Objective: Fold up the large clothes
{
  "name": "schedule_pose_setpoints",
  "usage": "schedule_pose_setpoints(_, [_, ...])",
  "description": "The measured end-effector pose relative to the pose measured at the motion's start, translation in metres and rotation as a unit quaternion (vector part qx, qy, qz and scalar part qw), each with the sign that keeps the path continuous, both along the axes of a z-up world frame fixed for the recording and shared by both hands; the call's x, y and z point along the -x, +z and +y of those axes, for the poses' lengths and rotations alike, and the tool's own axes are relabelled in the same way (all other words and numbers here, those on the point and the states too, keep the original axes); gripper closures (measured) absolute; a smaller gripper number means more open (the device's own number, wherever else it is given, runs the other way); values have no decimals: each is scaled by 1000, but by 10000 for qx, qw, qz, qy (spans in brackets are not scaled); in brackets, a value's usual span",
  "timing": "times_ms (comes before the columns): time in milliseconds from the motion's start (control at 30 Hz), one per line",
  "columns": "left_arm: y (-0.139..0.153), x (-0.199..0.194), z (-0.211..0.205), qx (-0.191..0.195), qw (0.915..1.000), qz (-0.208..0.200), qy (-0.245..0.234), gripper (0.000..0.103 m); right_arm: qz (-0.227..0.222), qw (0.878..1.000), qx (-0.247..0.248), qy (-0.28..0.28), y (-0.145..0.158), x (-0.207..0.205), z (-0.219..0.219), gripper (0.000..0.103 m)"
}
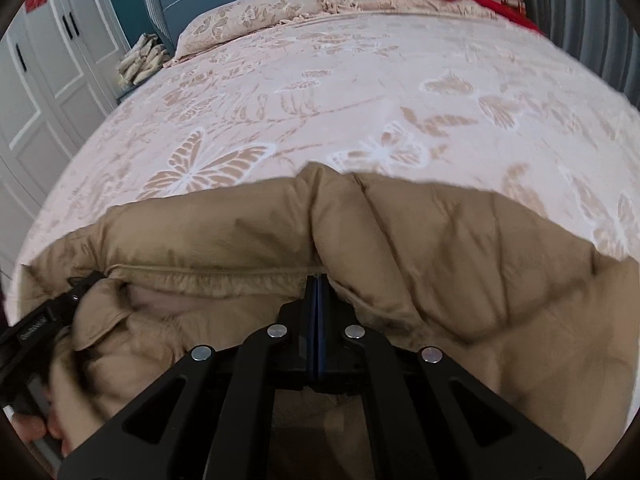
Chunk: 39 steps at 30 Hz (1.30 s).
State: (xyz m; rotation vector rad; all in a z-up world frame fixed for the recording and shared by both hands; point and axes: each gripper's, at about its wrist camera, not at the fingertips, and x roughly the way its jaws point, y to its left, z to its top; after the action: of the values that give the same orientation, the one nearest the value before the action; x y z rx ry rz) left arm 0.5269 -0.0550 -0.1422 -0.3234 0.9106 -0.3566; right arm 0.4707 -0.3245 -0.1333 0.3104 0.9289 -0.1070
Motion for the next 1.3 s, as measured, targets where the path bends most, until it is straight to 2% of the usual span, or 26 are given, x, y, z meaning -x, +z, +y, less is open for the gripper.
schedule_pose_setpoints(67, [11, 18, 11, -117, 9999, 14, 6, 94, -46, 9998, -129, -123, 17, 28, -12, 103])
schedule_pose_setpoints(100, [15, 28, 17, -81, 9999, 72, -27, 94, -110, 9996, -185, -162, 25, 42, -16, 99])
schedule_pose_setpoints(167, [26, 55, 34, 39, 9996, 240, -164, 89, -250, 9991, -163, -304, 51, 92, -30, 84])
schedule_pose_setpoints(200, [32, 70, 42, 93, 9992, 317, -234, 83, -300, 9989, -143, -335, 60, 111, -34, 82])
schedule_pose_setpoints(233, [39, 90, 53, 136, 9986, 431, -269, 67, -389, 9985, -147, -352, 74, 144, -41, 79])
schedule_pose_setpoints(267, [46, 114, 67, 231, 9980, 534, -241, 55, -439, 9982, -141, -395, 85, 176, -46, 72])
schedule_pose_setpoints(333, [58, 163, 96, 406, 9968, 690, -80, 40, -483, 9976, -122, -476, 103, 244, -56, 62])
schedule_pose_setpoints(467, [64, 252, 153, 640, 9918, 1066, 303, 30, -399, 9977, -72, -548, 119, 365, -59, 35])
schedule_pose_setpoints(567, [53, 299, 187, 531, 9869, 1401, 602, 29, -158, 9979, -207, -597, 109, 435, -53, 29])
schedule_pose_setpoints(667, [37, 336, 215, 708, 9794, 1669, 893, 29, 73, 9937, -748, -828, 85, 488, -50, 29])
schedule_pose_setpoints(767, [18, 365, 230, 1028, 9710, 1847, 1120, 29, 216, 9883, -1074, -1060, 62, 512, -44, 29])
schedule_pose_setpoints(833, [16, 378, 231, 1120, 9724, 1669, 1183, 29, 266, 9834, -1309, -1224, 47, 520, -40, 29])
schedule_pose_setpoints(933, [19, 384, 223, 912, 9770, 1552, 1142, 29, 333, 9744, -1735, -1392, 28, 523, -36, 28])
schedule_pose_setpoints(1000, [20, 384, 213, 773, 9796, 1533, 1043, 29, 274, 9730, -1785, -1435, 25, 521, -34, 27])
schedule_pose_setpoints(1067, [20, 385, 209, 792, 9800, 1549, 968, 29, 183, 9706, -1950, -1396, 25, 517, -29, 28])
schedule_pose_setpoints(1100, [21, 387, 206, 857, 9799, 1554, 915, 31, 154, 9691, -2041, -1378, 25, 518, -25, 31])
schedule_pose_setpoints(1133, [21, 388, 202, 932, 9794, 1590, 826, 33, 141, 9666, -2180, -1342, 25, 514, -21, 38])
schedule_pose_setpoints(1167, [20, 390, 201, 958, 9791, 1620, 775, 42, 168, 9655, -2249, -1304, 25, 511, -18, 41])
schedule_pose_setpoints(1200, [19, 392, 198, 939, 9790, 1652, 737, 45, 202, 9660, -2224, -1301, 25, 509, -16, 44])
schedule_pose_setpoints(1233, [21, 393, 194, 839, 9802, 1647, 706, 53, 193, 9683, -2132, -1290, 27, 506, -12, 54])
schedule_pose_setpoints(1267, [22, 394, 192, 749, 9812, 1637, 694, 66, 191, 9696, -2092, -1255, 28, 505, -9, 67])
schedule_pose_setpoints(1300, [23, 396, 190, 709, 9818, 1636, 653, 74, 205, 9710, -2032, -1245, 30, 503, -7, 76])
